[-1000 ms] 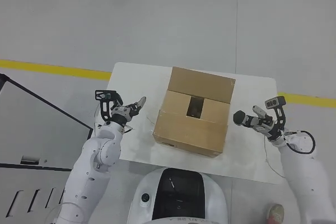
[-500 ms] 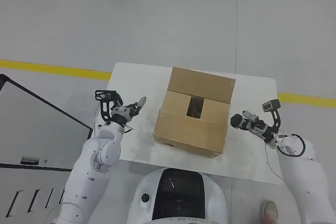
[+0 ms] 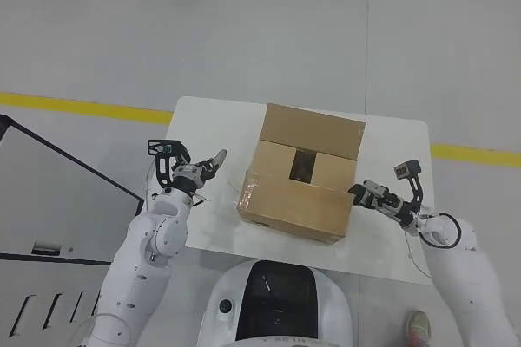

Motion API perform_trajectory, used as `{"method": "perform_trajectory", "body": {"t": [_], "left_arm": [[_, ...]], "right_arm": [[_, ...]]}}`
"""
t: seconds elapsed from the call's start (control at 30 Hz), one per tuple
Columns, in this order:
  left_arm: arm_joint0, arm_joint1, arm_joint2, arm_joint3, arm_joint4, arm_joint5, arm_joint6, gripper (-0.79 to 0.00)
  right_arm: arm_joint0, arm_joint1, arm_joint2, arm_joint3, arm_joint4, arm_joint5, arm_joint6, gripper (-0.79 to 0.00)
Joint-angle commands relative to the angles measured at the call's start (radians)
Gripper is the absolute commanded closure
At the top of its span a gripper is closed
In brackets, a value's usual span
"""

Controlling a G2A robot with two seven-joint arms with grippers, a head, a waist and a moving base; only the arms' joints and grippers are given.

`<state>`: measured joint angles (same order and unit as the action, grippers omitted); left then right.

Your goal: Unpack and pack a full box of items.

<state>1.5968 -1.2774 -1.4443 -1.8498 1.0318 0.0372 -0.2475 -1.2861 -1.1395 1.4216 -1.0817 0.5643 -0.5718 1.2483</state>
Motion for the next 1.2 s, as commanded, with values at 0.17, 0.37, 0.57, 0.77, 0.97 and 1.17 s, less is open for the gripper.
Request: {"method": "perform_trajectory", "body": {"t": [0.17,0.37,0.57,0.77,0.97,1.17], "left_arm": [[0.000,0.000,0.000,0.000,0.000,0.000,0.000,-0.785],[0.014,0.005,-0.028,-0.039,-0.014,-0.048,-0.009,-0.785],[0.048,0.021,-0.086,-0.083,-0.094,-0.202,-0.161,-0.785],[0.103,0.041,-0.124,-0.093,-0.076,-0.383,-0.267,-0.785],[0.102,0.046,-0.128,-0.073,-0.103,-0.384,-0.274,-0.785],[0.048,0.043,-0.117,-0.042,-0.210,-0.311,-0.280,-0.785]], "right_arm": [[-0.066,0.017,0.016,-0.185,0.134,0.099,0.099,-0.785],[-0.159,0.040,0.032,-0.327,0.151,0.177,0.178,-0.785],[-0.211,0.059,-0.004,-0.367,0.087,0.203,0.203,-0.785],[-0.221,0.082,-0.070,-0.361,-0.028,0.138,0.138,-0.785],[-0.220,0.116,-0.143,-0.347,-0.127,0.047,0.048,-0.785],[-0.202,0.157,-0.225,-0.327,-0.264,-0.095,-0.094,-0.785]]}}
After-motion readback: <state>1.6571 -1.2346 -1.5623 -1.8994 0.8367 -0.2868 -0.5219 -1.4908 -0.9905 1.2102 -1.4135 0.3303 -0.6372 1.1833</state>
